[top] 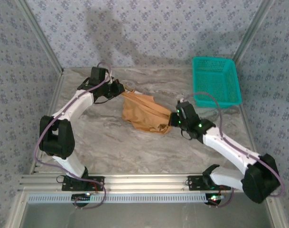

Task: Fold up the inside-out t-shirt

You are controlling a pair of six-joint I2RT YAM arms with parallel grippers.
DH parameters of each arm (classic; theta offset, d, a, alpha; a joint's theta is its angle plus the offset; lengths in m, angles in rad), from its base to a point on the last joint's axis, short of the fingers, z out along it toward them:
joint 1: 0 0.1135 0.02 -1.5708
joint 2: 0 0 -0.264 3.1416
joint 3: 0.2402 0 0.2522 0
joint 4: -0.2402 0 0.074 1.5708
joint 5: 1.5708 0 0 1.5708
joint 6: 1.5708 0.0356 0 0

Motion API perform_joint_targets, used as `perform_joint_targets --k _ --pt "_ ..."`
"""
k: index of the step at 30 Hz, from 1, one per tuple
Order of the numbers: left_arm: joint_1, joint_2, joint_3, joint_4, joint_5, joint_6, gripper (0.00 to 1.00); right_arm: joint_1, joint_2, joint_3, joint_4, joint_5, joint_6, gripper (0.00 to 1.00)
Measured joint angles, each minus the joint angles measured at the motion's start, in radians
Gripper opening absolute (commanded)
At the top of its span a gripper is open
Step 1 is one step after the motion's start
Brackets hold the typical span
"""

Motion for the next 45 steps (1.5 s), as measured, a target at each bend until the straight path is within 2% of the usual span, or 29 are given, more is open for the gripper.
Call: perform_joint_targets --k 3,6,10,13,15,17,19,22,24,26,28,29,31,33,36,38,40,42,45 --pt "-0.03 -0.002 -0.061 0.021 0.012 -0.008 0.0 0.008 -0.03 -0.135 0.006 -0.003 0.067 0.0" --pt "-0.07 -0.002 -0.114 0.026 0.018 -0.016 0.0 0.008 -0.011 -0.175 -0.003 -0.004 0.095 0.0" --pt "-0.111 -0.002 -0.132 0.04 0.006 -0.014 0.0 0.008 0.002 -0.126 -0.036 -0.003 0.08 0.0" --pt "-0.138 -0.006 -0.138 0.044 -0.016 -0.003 0.0 0.015 0.002 -0.05 -0.054 -0.003 0.048 0.12" --pt "-0.151 -0.022 -0.159 0.043 -0.031 0.005 0.0 0.019 0.002 0.003 -0.06 -0.003 0.028 0.13" --pt "-0.16 -0.049 -0.19 0.042 -0.046 0.011 0.0 0.026 -0.002 0.032 -0.056 -0.001 0.014 0.1" --pt "-0.166 -0.088 -0.229 0.041 -0.06 0.014 0.0 0.037 -0.017 0.026 -0.051 0.0 0.003 0.0" --pt "-0.175 -0.144 -0.286 0.043 -0.076 0.019 0.0 0.07 -0.048 -0.039 -0.015 -0.012 0.001 0.0" --pt "-0.178 -0.168 -0.318 0.047 -0.089 0.019 0.0 0.13 -0.063 -0.113 0.037 -0.034 0.001 0.0" --pt "-0.182 -0.176 -0.345 0.05 -0.098 0.02 0.0 0.222 -0.053 -0.178 0.076 -0.057 0.0 0.1" --pt "-0.183 -0.175 -0.366 0.051 -0.111 0.02 0.0 0.316 -0.01 -0.202 0.081 -0.067 0.004 0.39" --pt "-0.183 -0.175 -0.373 0.051 -0.114 0.02 0.0 0.344 0.008 -0.202 0.08 -0.064 0.003 0.48" --pt "-0.183 -0.175 -0.38 0.05 -0.121 0.023 0.0 0.375 0.02 -0.202 0.079 -0.048 0.005 0.58" --pt "-0.183 -0.175 -0.38 0.05 -0.129 0.031 0.0 0.368 0.005 -0.199 0.077 -0.025 0.005 0.61" --pt "-0.183 -0.176 -0.38 0.036 -0.149 0.046 0.03 0.303 -0.023 -0.171 0.05 -0.001 0.005 0.59" --pt "-0.183 -0.182 -0.38 0.021 -0.169 0.058 0.16 0.22 -0.015 -0.129 0.041 -0.007 0.008 0.55" --pt "-0.184 -0.2 -0.38 -0.003 -0.196 0.07 0.35 0.115 0.038 -0.063 0.041 -0.031 0.008 0.54" --pt "-0.192 -0.227 -0.38 -0.026 -0.23 0.081 0.44 0.039 0.122 0.015 0.04 -0.058 0.003 0.54" --pt "-0.229 -0.277 -0.38 -0.056 -0.283 0.091 0.46 -0.014 0.278 0.147 0.033 -0.107 -0.019 0.54"
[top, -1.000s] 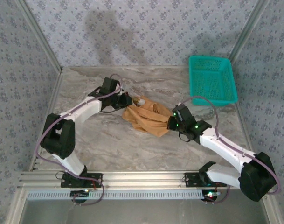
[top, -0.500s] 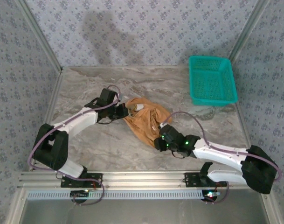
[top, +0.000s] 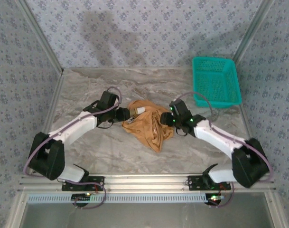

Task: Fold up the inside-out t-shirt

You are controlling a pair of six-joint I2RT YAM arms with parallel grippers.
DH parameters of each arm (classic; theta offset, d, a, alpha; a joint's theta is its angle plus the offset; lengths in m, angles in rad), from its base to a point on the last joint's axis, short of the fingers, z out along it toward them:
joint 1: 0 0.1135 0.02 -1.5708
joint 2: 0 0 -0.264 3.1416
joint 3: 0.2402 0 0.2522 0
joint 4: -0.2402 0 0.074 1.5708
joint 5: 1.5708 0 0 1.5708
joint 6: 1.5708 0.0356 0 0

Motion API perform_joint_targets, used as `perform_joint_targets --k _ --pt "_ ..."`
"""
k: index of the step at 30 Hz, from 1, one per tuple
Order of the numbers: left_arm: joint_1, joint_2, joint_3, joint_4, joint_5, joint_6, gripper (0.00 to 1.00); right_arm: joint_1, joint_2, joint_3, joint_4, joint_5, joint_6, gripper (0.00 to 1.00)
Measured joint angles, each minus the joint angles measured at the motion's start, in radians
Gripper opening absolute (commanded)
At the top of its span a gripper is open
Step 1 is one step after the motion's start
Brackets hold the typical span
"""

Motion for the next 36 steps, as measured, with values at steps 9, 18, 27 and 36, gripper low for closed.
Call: perform_joint_targets --k 9,18,27,36 --pt "-0.225 -0.059 -0.11 0.12 -0.003 -0.069 0.57 -0.045 0.334 0.241 -0.013 -0.174 -0.038 0.27" --pt "-0.4 0.228 -0.111 0.374 0.093 -0.205 0.58 -0.062 0.366 0.254 -0.035 -0.221 -0.04 0.0" --pt "-0.401 0.333 0.003 0.299 0.1 -0.211 0.0 -0.119 0.329 0.255 -0.082 -0.238 -0.045 0.0" --pt "-0.132 0.107 0.507 -0.246 -0.041 0.08 0.0 -0.297 0.19 0.531 -0.29 -0.26 -0.112 0.0"
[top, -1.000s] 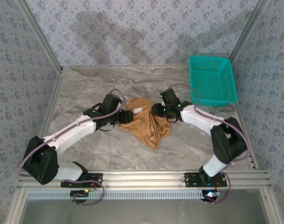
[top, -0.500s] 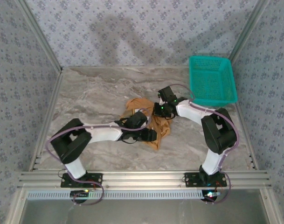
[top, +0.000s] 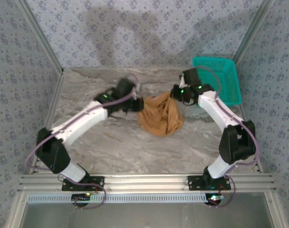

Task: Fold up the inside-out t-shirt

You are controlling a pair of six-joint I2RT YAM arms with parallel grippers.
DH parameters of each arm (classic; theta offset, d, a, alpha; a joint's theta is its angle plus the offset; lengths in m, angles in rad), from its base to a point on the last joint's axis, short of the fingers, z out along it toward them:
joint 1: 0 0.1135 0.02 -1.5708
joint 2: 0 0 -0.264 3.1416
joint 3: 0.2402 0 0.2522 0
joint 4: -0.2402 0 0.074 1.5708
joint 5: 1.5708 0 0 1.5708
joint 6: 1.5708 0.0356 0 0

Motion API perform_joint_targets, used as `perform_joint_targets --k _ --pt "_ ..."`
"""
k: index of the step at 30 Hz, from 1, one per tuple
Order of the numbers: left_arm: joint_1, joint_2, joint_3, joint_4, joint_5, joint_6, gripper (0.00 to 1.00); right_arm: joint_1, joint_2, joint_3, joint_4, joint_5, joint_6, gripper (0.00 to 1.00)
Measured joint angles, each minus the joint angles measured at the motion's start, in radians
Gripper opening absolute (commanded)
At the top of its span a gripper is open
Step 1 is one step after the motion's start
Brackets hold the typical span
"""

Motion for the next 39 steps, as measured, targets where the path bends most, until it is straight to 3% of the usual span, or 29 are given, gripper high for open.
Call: perform_joint_targets --k 5,11,15,20,25,32,34,39 --pt "0.175 -0.034 0.377 -0.142 -0.021 0.112 0.0 -0.033 -0.061 0.323 -0.093 -0.045 -0.012 0.0" --pt "0.224 -0.035 0.647 -0.222 0.019 0.173 0.0 -0.033 -0.122 0.544 -0.145 -0.104 -0.019 0.0" --pt "0.317 -0.076 0.607 -0.234 0.04 0.18 0.0 -0.077 -0.185 0.44 -0.155 -0.122 -0.022 0.0" --pt "0.367 -0.182 0.275 -0.143 0.118 0.12 0.0 -0.108 -0.18 0.142 -0.126 -0.165 -0.011 0.0" --pt "0.293 -0.169 -0.075 0.04 0.193 0.019 0.0 -0.09 -0.053 -0.044 -0.093 -0.199 -0.006 0.0" --pt "0.026 -0.096 -0.304 0.274 0.185 -0.065 0.6 -0.072 0.041 -0.059 -0.051 -0.217 -0.006 0.0" --pt "-0.048 -0.065 -0.321 0.337 0.171 -0.091 0.67 -0.072 0.041 -0.059 -0.039 -0.217 -0.006 0.0" --pt "-0.222 0.088 -0.336 0.516 0.112 -0.198 0.69 -0.077 0.041 -0.06 -0.027 -0.208 -0.006 0.0"
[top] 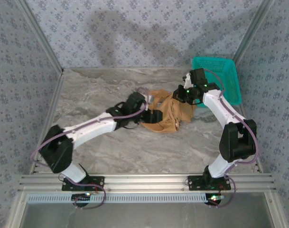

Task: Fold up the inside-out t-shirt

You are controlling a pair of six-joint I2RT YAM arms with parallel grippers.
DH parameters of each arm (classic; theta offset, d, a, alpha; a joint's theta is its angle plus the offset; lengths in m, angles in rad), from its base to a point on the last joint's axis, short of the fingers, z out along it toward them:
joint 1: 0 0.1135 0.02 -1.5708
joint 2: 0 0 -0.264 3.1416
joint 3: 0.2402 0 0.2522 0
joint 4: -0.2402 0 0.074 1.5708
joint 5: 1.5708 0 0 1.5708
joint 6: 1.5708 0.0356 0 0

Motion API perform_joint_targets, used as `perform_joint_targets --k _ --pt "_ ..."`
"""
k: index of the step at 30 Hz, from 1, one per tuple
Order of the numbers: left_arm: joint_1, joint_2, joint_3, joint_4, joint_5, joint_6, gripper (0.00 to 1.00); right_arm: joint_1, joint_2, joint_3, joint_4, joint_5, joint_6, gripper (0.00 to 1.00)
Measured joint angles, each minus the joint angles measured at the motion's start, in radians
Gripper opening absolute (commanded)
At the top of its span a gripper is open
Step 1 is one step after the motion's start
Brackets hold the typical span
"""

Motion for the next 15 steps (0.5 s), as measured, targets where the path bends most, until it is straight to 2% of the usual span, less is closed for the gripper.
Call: perform_joint_targets --k 3,8,11,15 --pt "-0.086 0.137 0.045 0.008 -0.047 -0.043 0.69 -0.013 0.0 0.0 0.002 0.004 0.003 0.0" --pt "-0.187 0.373 0.307 -0.141 -0.158 -0.052 0.74 -0.026 0.0 0.0 0.003 0.012 0.008 0.0" --pt "-0.21 0.447 0.438 -0.222 -0.228 -0.053 0.74 -0.026 0.0 -0.003 0.007 0.014 0.01 0.0" --pt "-0.205 0.528 0.556 -0.311 -0.301 -0.054 0.69 -0.027 0.0 -0.024 0.022 0.014 0.011 0.0"
